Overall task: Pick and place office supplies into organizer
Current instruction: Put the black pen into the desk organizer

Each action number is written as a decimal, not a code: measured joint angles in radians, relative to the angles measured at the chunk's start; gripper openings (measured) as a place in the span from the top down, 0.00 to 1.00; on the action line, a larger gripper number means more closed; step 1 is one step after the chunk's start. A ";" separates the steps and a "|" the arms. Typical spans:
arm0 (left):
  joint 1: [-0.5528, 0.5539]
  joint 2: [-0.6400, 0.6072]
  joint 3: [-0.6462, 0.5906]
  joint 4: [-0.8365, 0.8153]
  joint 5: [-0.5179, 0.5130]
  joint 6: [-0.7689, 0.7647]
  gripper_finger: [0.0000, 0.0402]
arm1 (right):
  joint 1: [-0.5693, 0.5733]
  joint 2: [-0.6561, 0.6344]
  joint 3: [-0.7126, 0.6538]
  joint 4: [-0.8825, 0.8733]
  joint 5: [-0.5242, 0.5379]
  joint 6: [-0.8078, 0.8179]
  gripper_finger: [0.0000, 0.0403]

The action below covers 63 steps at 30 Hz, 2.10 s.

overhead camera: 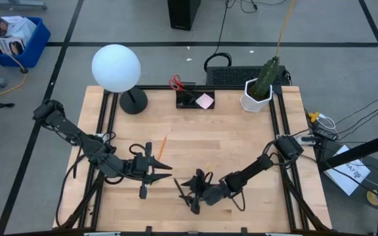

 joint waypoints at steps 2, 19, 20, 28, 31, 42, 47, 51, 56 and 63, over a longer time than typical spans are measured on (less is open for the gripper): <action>0.000 0.000 0.000 0.001 0.001 0.001 0.76 | 0.004 -0.001 0.034 -0.087 0.010 0.009 0.41; 0.001 0.000 0.000 0.001 0.001 -0.001 0.76 | 0.023 0.016 0.106 -0.317 0.060 0.077 0.42; 0.001 0.000 0.000 0.001 0.001 -0.001 0.76 | 0.026 0.023 0.105 -0.322 0.058 0.077 0.42; 0.001 0.000 0.000 0.000 0.001 -0.001 0.76 | 0.029 0.122 0.156 -0.292 0.051 0.048 0.42; 0.000 0.000 0.000 0.001 0.001 -0.002 0.76 | 0.028 0.127 0.160 -0.313 0.047 0.023 0.42; 0.000 0.000 0.000 -0.008 0.002 -0.020 0.76 | 0.037 0.127 0.160 -0.584 0.038 0.000 0.42; 0.000 0.000 0.000 -0.008 0.002 -0.020 0.76 | 0.048 0.122 0.160 -0.642 0.044 -0.124 0.42; 0.000 0.000 0.000 -0.006 0.002 -0.021 0.76 | 0.049 0.100 0.160 -0.677 0.043 -0.264 0.42; 0.000 0.000 0.000 -0.006 0.003 -0.023 0.76 | 0.017 0.052 0.154 -0.720 0.020 -0.316 0.42; 0.000 0.000 0.000 -0.007 0.003 -0.027 0.76 | -0.032 0.012 0.151 -0.754 -0.073 -0.200 0.47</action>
